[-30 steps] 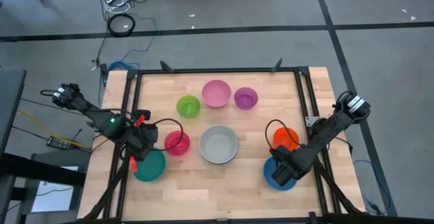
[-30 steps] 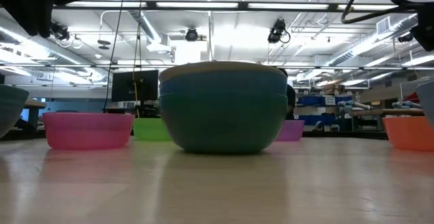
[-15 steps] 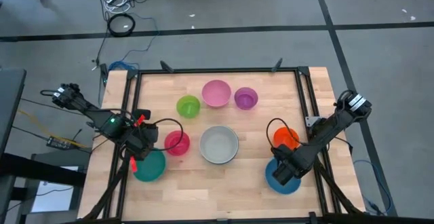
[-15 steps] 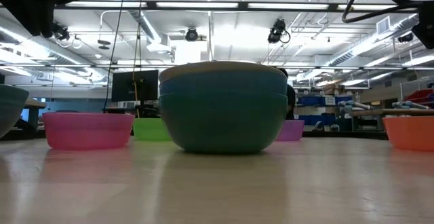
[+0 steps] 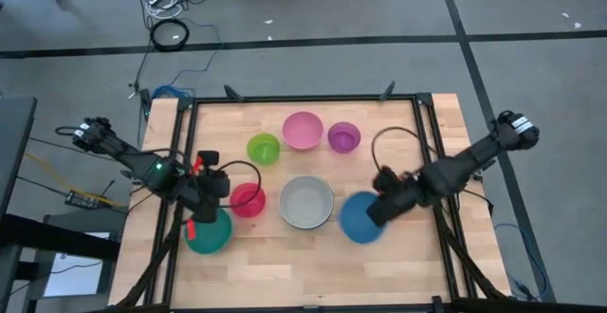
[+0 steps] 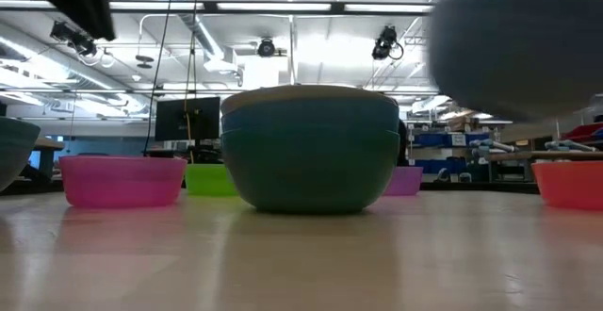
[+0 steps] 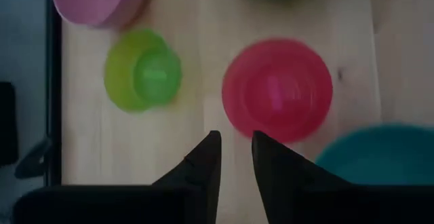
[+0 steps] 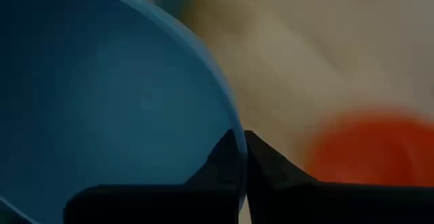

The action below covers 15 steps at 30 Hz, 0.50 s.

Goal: Nest bowls inside each other
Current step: Stack the blue bowl on top of the grey bowl

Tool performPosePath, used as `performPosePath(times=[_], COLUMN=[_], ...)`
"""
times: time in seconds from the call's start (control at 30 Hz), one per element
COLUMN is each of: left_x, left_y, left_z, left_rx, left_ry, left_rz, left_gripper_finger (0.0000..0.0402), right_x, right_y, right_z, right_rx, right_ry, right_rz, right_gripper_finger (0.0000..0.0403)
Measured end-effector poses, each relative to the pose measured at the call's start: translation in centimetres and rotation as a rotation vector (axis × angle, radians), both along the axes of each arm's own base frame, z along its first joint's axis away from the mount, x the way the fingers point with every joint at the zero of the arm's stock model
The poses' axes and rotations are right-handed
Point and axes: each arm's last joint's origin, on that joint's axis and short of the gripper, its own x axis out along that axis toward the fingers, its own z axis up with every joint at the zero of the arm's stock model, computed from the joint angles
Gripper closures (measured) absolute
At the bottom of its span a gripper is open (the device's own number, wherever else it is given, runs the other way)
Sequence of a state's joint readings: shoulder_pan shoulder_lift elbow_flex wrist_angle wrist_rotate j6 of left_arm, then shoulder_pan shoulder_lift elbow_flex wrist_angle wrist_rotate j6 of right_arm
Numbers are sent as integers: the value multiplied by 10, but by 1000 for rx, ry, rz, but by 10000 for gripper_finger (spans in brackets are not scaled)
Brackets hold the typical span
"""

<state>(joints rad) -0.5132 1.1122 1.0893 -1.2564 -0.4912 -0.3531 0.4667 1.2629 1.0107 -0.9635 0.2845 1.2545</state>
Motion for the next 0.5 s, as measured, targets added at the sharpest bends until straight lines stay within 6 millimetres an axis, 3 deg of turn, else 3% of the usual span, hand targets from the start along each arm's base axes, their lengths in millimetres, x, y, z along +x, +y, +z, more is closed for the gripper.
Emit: performPosePath(times=[0.17, 0.3, 0.5], left_x=[9, 13, 14], left_y=[5, 9, 18], left_z=[5, 22, 65], left_rx=[-9, -28, -46], left_ry=[-58, -127, -297], left_rz=[21, 52, 119], left_gripper_finger=[310, 310, 310], right_x=[44, 69, 93], right_y=[-29, -53, -88], right_z=[10, 14, -8], right_rx=[-57, -74, -16], right_ry=[-248, -380, -347], right_rz=[113, 182, 190], right_gripper_finger=[402, 402, 402])
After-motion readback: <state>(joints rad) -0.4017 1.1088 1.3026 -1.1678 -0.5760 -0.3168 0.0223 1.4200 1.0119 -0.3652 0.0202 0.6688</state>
